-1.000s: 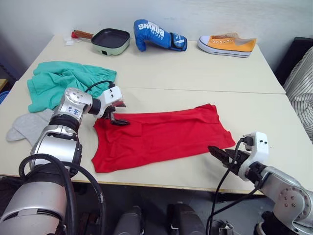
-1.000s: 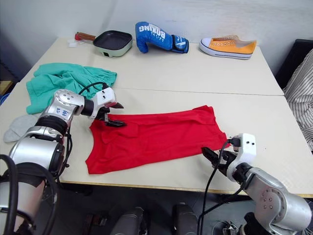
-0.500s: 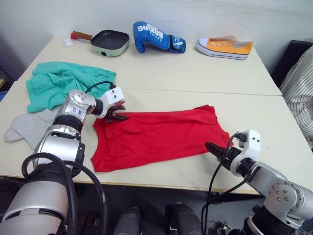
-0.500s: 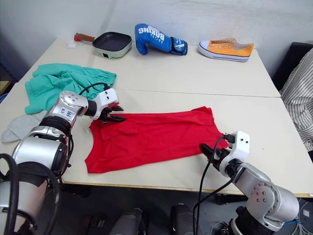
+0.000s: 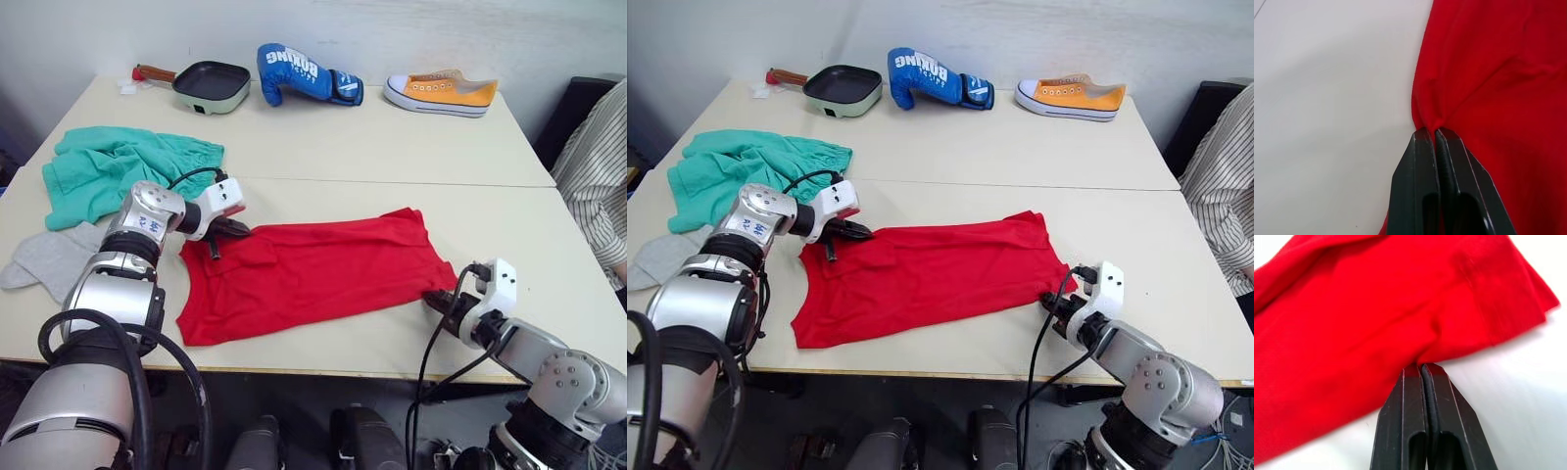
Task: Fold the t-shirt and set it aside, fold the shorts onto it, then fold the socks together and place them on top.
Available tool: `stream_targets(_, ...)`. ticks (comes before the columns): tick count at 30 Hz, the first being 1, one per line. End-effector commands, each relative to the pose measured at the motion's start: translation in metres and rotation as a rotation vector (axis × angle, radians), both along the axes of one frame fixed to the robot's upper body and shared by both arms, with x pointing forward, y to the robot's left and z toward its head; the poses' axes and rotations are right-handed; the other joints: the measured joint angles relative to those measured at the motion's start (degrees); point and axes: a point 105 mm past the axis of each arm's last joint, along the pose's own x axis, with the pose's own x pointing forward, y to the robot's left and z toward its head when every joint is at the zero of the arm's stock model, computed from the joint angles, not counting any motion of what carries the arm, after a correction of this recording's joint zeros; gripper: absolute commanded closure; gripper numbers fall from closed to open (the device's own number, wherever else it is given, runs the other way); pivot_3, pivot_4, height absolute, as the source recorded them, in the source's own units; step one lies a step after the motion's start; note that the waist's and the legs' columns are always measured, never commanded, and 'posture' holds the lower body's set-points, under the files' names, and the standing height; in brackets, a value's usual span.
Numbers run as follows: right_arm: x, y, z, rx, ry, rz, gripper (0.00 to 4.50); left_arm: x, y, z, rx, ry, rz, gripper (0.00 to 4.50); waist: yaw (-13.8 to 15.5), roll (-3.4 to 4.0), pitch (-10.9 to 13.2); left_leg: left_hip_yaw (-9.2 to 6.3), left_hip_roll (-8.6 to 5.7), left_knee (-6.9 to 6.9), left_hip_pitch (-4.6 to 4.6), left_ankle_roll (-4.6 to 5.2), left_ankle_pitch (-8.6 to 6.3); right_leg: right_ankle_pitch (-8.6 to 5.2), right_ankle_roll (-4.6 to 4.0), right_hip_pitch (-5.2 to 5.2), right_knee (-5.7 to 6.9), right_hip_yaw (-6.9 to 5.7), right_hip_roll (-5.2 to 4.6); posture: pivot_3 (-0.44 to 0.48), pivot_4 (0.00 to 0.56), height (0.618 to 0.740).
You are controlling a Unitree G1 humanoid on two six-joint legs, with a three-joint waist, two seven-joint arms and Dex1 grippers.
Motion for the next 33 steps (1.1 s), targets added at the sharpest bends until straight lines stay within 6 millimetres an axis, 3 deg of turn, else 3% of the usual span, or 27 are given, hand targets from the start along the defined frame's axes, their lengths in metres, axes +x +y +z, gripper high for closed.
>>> stream_targets(1,0.013,-0.008,-0.001,0.001,0.028,-0.001,4.47,-0.013,0.011,-0.010,-0.020,0.076,-0.021,4.50,-0.1,0.02,0.0,0.01,0.00,0.00,0.00,0.00,0.00,0.00,0.00,0.00,0.00,0.01,0.00,0.000,0.150,0.740)
stream_targets(10,0.074,-0.007,0.016,-0.157,-0.038,0.137,4.47,-0.041,0.024,-0.027,-0.196,0.226,-0.028,4.50,-0.7,0.21,-0.1,0.06,0.00,-0.01,0.05,0.00,0.00,0.00,0.00,0.01,0.02,0.06,-0.01,0.000,0.150,0.740)
stream_targets(17,0.122,0.008,0.029,-0.275,-0.100,0.241,4.47,-0.082,0.013,-0.032,-0.343,0.258,0.011,4.50,-1.5,0.52,-0.2,0.07,0.02,-0.02,0.17,0.01,0.00,0.00,0.00,0.13,0.05,0.27,0.01,0.000,0.150,0.740)
stream_targets(22,0.153,0.015,0.042,-0.314,-0.161,0.224,4.47,-0.108,0.005,-0.030,-0.417,0.253,0.112,4.50,-1.3,0.69,-0.1,0.04,0.02,-0.17,0.51,0.03,0.00,0.00,-0.01,0.57,-0.15,0.36,0.03,0.000,0.150,0.740)
stream_targets(27,0.167,0.019,0.049,-0.352,-0.199,0.226,4.47,-0.116,0.000,-0.028,-0.474,0.216,0.213,4.50,-1.0,0.73,-0.1,0.03,0.02,-0.44,0.71,0.01,0.02,0.00,-0.01,0.74,-0.40,0.35,0.04,0.000,0.150,0.740)
stream_targets(33,0.164,0.015,0.070,-0.398,-0.308,0.305,4.47,-0.104,0.008,-0.022,-0.484,0.152,0.277,4.50,-0.9,0.80,0.0,0.02,0.02,-0.54,0.69,0.00,0.06,0.00,-0.01,0.79,-0.61,0.32,0.04,0.000,0.150,0.740)
